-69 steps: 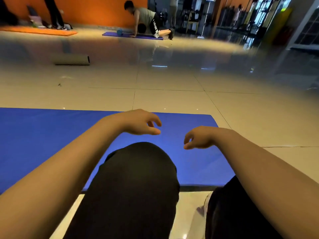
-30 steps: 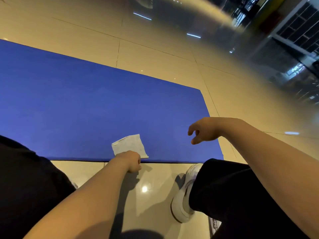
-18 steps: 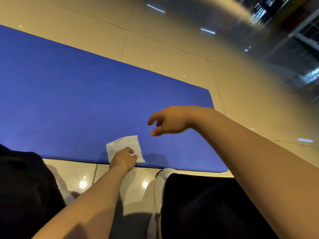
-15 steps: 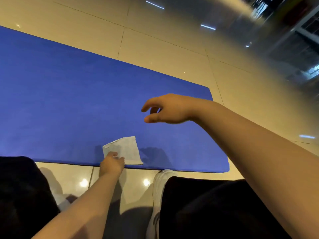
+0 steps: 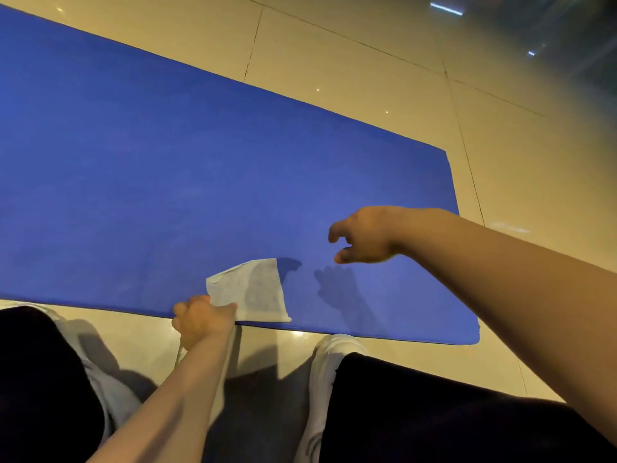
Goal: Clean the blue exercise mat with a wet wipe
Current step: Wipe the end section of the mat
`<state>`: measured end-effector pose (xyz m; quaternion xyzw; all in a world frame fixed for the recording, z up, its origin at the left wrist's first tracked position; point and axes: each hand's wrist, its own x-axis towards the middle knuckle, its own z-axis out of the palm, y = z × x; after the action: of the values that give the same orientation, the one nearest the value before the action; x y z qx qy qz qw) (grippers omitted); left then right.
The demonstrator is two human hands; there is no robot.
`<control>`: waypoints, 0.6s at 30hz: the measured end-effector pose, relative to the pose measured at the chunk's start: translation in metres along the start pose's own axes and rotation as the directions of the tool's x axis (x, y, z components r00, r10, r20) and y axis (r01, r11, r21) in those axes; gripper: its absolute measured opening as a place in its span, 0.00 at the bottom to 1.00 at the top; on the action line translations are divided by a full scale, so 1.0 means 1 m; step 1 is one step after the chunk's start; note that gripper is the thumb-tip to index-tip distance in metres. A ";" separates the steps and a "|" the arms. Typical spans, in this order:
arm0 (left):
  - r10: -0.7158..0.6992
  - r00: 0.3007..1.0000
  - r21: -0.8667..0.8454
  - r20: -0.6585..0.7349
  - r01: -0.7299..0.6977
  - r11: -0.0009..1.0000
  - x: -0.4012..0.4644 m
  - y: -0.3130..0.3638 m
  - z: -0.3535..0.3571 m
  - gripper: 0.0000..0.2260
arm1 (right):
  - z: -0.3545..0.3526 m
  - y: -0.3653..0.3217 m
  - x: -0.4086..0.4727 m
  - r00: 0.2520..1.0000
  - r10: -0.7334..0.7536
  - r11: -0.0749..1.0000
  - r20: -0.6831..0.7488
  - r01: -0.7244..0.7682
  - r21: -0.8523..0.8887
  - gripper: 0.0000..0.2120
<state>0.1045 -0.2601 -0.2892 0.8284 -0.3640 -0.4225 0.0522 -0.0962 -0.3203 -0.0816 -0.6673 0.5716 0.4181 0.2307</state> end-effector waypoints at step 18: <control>0.908 0.393 -0.387 0.148 -0.822 0.419 -0.103 0.115 -0.048 0.09 | -0.007 0.025 -0.033 0.911 0.002 0.944 -0.412 0.134 0.303 0.24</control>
<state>0.0365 -0.2880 -0.1447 0.4141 -0.6898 -0.5081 0.3075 -0.1181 -0.3128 -0.0466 -0.7116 0.6446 0.1622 0.2275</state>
